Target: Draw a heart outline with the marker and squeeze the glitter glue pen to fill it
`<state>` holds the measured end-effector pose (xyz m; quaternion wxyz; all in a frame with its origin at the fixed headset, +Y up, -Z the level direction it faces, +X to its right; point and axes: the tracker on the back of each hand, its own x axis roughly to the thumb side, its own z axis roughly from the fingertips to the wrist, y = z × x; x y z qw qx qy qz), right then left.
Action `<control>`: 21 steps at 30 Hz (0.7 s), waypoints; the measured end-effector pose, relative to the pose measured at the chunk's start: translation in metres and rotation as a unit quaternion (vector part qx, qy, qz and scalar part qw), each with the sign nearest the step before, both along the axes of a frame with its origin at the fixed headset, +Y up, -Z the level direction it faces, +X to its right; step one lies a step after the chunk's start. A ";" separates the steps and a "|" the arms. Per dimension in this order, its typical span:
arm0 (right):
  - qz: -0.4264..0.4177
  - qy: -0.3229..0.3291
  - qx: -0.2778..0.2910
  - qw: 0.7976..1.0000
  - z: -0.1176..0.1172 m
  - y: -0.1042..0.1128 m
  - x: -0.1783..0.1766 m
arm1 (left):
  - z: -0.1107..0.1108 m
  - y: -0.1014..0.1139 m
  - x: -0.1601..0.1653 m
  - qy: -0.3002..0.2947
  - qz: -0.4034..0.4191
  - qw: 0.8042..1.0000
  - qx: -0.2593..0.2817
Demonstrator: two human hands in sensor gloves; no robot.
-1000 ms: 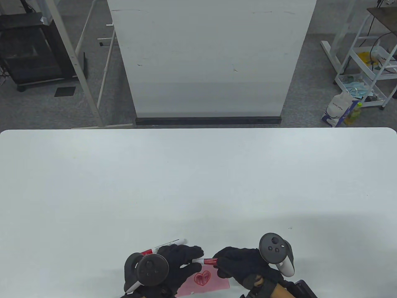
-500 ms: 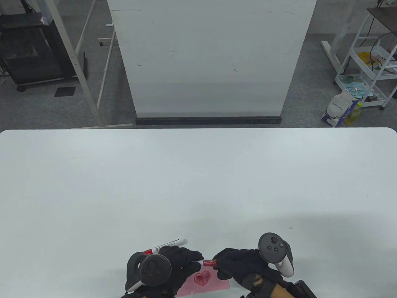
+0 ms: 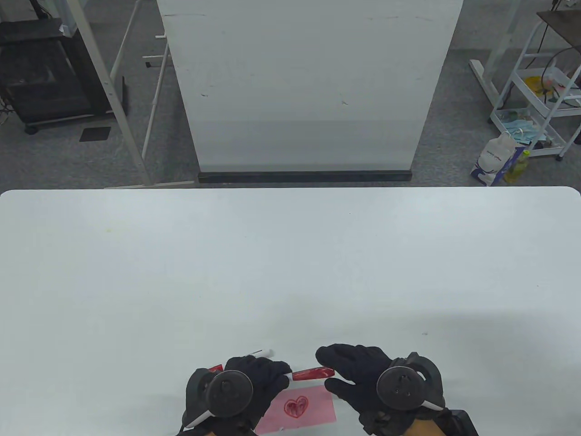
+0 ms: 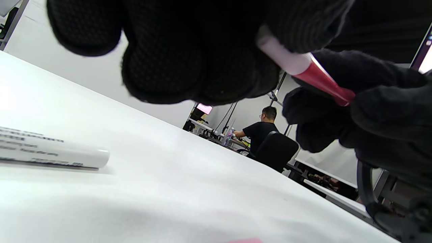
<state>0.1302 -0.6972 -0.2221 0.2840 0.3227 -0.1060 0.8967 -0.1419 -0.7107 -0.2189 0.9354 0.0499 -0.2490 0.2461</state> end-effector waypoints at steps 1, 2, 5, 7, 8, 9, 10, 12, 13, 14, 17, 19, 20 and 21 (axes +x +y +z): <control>0.003 0.000 0.006 1.000 0.001 0.001 -0.001 | 0.000 0.000 0.001 -0.001 -0.002 1.000 0.002; 0.009 0.001 0.007 1.000 0.002 0.000 -0.003 | 0.001 -0.001 0.001 -0.002 -0.004 1.000 0.002; 0.054 0.004 0.037 0.998 0.006 0.000 -0.009 | 0.001 -0.001 0.002 -0.004 -0.011 1.000 0.004; 0.080 0.006 0.059 0.995 0.009 0.000 -0.012 | 0.001 -0.001 0.002 -0.006 -0.014 1.000 -0.002; 0.091 0.006 0.069 0.993 0.011 0.000 -0.014 | 0.001 -0.001 0.002 -0.006 -0.014 1.000 -0.002; 0.100 0.007 0.074 0.992 0.012 0.001 -0.015 | 0.001 -0.001 0.002 -0.006 -0.014 1.000 -0.001; 0.112 0.010 0.080 0.991 0.013 0.001 -0.017 | 0.001 -0.001 0.002 -0.006 -0.015 1.000 -0.002; 0.128 0.009 0.085 0.988 0.014 0.001 -0.019 | 0.001 -0.002 0.003 -0.006 -0.013 1.000 -0.006; 0.131 0.010 0.083 0.988 0.014 0.001 -0.019 | 0.000 -0.003 0.003 -0.003 -0.008 1.000 -0.004; 0.132 0.011 0.083 0.988 0.014 0.001 -0.019 | 0.000 -0.004 0.003 -0.003 -0.004 1.000 -0.006; 0.117 0.004 0.071 0.991 0.012 0.004 -0.015 | -0.002 -0.005 0.000 0.008 0.033 0.999 -0.021; 0.116 -0.007 0.069 0.991 0.009 0.007 -0.010 | -0.002 -0.004 -0.003 0.022 0.036 0.999 -0.013; 0.117 -0.018 0.075 0.990 0.008 0.008 -0.007 | -0.002 -0.003 -0.006 0.033 0.030 0.999 0.003; 0.123 -0.032 0.078 0.989 0.005 0.009 -0.004 | -0.002 -0.002 -0.008 0.043 0.021 0.999 0.019</control>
